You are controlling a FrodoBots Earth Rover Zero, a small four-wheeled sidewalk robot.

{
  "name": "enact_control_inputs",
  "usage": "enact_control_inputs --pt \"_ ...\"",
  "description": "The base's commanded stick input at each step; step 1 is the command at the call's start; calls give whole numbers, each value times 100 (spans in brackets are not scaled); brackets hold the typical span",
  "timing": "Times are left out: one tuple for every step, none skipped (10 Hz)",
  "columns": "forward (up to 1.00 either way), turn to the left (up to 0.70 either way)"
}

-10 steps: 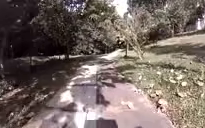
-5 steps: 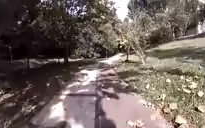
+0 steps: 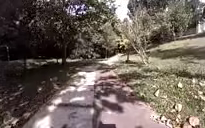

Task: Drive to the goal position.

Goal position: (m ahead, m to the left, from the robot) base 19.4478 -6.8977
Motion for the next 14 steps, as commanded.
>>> enact_control_inputs --pt "70 0" --pt "70 0" --pt "70 0" --pt "70 0" --pt "70 0" --pt "70 0" --pt "70 2" --pt "70 27" --pt "70 27" --pt "70 27" --pt "70 27" --pt "70 24" --pt "70 0" --pt "70 0"
